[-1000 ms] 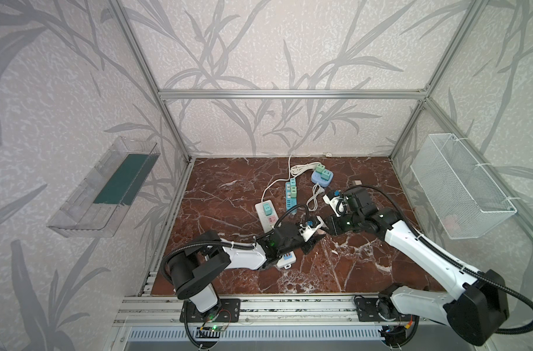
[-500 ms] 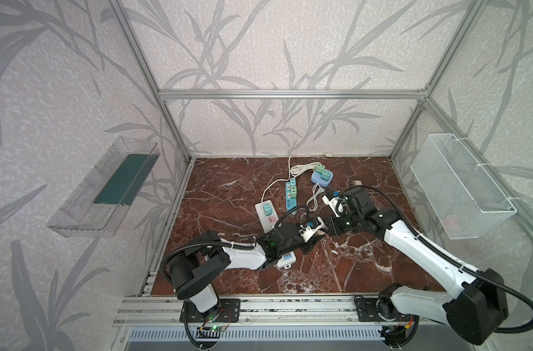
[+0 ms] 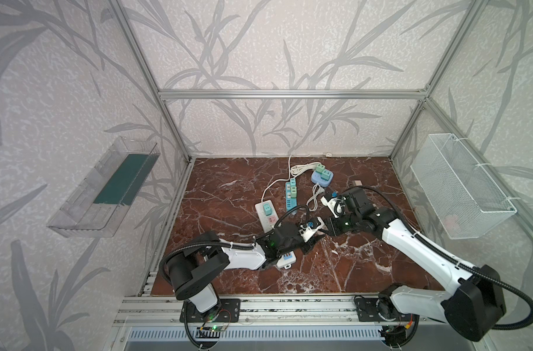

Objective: Insert the plug

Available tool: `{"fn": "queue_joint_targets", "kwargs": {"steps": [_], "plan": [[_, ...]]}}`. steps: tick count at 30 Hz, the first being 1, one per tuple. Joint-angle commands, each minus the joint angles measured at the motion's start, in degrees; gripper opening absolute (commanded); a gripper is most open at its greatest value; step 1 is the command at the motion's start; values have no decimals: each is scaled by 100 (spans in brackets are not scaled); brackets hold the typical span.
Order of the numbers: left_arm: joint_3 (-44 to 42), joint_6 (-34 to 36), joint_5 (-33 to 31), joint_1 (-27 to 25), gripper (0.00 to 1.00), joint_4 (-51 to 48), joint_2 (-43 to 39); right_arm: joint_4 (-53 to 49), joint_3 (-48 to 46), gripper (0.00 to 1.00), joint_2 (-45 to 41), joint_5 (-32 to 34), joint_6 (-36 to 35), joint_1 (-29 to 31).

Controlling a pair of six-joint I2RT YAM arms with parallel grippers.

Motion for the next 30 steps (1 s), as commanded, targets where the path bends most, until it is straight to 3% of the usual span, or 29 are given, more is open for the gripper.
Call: {"fn": "queue_joint_targets", "kwargs": {"steps": [1, 5, 7, 12, 14, 18, 23, 30], "plan": [[82, 76, -164, -26, 50, 150, -214, -20, 14, 16, -182, 10, 71, 10], [0, -148, -593, -27, 66, 180, -437, 3, 114, 13, -307, 153, 155, 7], [-19, -633, -1007, -36, 67, 22, -755, -17, 201, 11, -335, 556, 186, 53], [344, -2156, -2194, 110, 70, -2042, -1987, 221, 377, 9, -131, 1505, 248, 542], [615, -2676, -2427, 400, 72, -3152, -2499, 394, 467, 8, 87, 1851, 318, 828], [1226, -3748, -2215, 1580, 76, -4909, -3111, 904, 590, 6, 518, 2427, 605, 1294], [1857, -3812, -1855, 3053, 77, -5895, -3110, 1441, 1006, 6, 1356, 3173, 900, 1961], [2053, -3573, -1242, 3861, 78, -6232, -3049, 1655, 1878, 5, 2605, 3798, 1100, 2387]]}}
